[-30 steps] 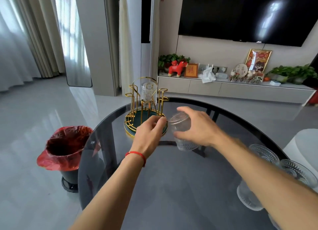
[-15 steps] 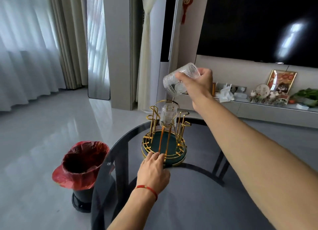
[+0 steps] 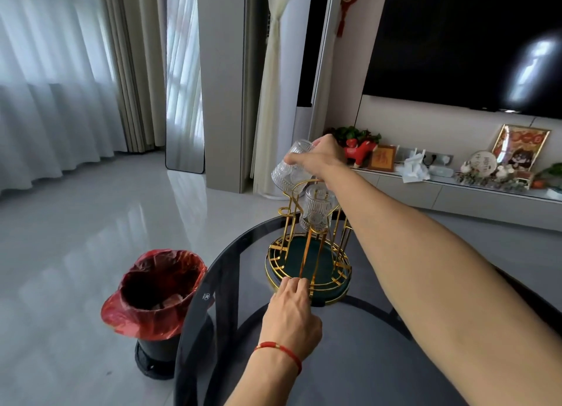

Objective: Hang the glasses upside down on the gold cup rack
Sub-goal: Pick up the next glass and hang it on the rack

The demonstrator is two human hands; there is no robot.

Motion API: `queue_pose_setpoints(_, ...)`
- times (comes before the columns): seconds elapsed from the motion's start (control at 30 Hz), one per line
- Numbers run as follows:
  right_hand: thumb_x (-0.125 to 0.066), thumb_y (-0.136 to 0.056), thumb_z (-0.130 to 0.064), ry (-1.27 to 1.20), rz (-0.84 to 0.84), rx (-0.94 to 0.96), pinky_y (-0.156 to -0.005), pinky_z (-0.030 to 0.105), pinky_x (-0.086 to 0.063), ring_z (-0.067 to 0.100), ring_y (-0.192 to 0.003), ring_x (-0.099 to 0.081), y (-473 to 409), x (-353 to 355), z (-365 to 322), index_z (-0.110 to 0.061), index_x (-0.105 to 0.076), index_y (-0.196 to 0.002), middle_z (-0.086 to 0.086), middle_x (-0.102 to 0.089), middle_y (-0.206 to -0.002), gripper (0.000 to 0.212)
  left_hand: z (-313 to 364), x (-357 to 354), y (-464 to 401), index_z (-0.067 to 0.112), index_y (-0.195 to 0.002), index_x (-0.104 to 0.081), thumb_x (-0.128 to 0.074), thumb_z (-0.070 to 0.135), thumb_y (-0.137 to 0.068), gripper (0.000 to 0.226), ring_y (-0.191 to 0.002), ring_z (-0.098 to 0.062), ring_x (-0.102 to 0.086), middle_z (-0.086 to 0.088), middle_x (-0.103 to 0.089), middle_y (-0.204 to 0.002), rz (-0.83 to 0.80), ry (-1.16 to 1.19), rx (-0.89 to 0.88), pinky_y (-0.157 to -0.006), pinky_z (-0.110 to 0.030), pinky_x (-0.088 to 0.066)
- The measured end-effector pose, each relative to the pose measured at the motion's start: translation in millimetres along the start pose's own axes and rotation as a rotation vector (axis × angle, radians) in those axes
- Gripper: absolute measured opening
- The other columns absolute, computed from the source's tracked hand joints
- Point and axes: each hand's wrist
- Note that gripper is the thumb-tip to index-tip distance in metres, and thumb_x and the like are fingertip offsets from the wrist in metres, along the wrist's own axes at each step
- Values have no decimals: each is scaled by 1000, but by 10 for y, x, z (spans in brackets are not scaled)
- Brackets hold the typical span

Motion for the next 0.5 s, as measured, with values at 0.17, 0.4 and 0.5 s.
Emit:
queue_pose_setpoints(0.17, -94, -63, -51, 270, -114, 42, -94, 44, -54, 30, -117, -58, 19, -97, 61, -10, -52, -135, 9, -60, -131, 92, -20, 13, -7, 13, -139, -43, -52, 18, -90, 50, -124, -18, -46, -2, -51, -134, -4, -18, 7, -106, -30, -44)
queue_pose_setpoints(0.4, -90, -67, -50, 590, -253, 70, -93, 45, -52, 38, -115, -63, 63, -186, 74, -8, -62, -113, 12, -65, -117, 69, -28, 24, 2, 17, -139, -42, -53, 24, -89, 51, -128, -17, -44, 1, -48, -138, -6, -56, -2, -103, -33, -47)
queue_pose_setpoints(0.5, -86, -71, -52, 657, -307, 51, -99, 49, -52, 38, -117, -61, 44, -193, 83, -6, -66, -122, 16, -65, -128, 71, -34, 25, 7, 17, -138, -42, -53, 24, -90, 51, -128, -17, -44, 1, -48, -138, -6, -59, -4, -103, -33, -48)
Point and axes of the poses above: each hand's wrist, its own y-axis away from the middle knuckle, its own x-axis out of the back of the hand, z = x × y
